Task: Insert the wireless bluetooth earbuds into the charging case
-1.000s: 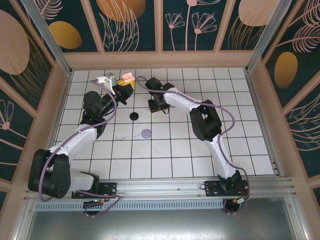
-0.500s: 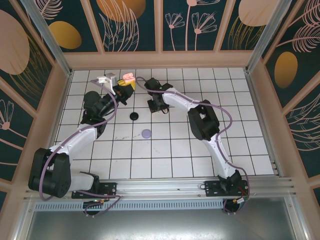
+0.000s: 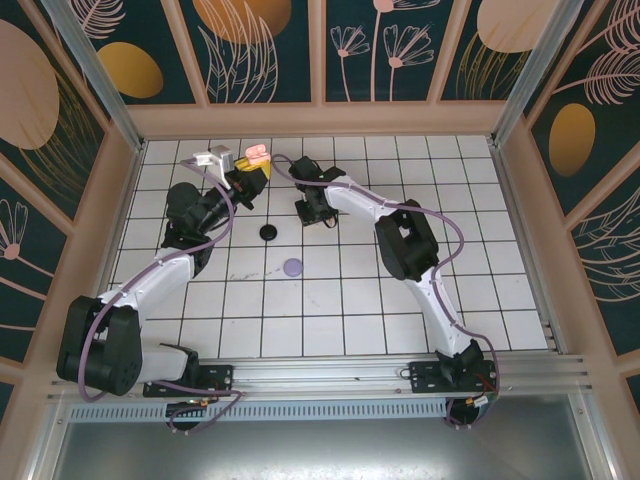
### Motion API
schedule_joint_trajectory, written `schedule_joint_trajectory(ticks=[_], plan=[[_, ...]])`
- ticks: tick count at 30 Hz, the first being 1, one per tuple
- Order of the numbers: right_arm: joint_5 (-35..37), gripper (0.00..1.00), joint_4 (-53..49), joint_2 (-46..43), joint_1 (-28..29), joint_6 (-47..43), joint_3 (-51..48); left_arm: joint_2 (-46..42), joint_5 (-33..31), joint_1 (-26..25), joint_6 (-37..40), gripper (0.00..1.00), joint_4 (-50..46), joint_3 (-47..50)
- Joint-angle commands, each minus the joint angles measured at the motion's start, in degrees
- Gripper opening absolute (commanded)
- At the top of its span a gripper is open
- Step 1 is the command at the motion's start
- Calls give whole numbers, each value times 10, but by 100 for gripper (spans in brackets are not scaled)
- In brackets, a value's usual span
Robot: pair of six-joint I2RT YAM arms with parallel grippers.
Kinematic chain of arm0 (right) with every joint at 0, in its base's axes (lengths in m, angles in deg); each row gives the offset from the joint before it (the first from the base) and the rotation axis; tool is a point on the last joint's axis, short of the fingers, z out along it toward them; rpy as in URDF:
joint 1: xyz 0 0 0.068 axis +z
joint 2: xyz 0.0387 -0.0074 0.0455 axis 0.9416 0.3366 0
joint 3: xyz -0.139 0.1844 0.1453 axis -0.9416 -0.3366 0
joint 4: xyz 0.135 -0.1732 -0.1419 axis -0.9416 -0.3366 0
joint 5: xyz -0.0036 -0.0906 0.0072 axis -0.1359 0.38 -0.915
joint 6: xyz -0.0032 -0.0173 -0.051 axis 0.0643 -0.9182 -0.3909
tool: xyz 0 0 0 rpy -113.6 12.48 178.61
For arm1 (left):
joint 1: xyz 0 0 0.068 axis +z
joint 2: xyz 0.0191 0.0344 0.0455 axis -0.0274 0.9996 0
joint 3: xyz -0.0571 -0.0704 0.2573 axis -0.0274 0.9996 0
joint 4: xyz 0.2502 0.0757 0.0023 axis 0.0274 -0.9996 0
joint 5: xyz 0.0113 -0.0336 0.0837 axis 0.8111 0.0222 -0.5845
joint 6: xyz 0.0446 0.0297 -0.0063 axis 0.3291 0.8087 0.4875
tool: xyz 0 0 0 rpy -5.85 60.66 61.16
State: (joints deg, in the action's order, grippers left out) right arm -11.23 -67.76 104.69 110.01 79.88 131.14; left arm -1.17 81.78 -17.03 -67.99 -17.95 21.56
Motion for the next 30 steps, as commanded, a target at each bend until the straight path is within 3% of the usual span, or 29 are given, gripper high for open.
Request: schedule_joint_trajectory(ticks=[1, 17, 30], plan=[[-6, 32, -5, 9, -4, 2, -5, 4, 13, 3, -9, 0, 28, 1], [-1, 20, 3, -30, -3, 12, -7, 4, 17, 4, -3, 0, 11, -14], [16, 19, 38, -151, -7, 18, -40, 3, 62, 4, 40, 0, -39, -57]])
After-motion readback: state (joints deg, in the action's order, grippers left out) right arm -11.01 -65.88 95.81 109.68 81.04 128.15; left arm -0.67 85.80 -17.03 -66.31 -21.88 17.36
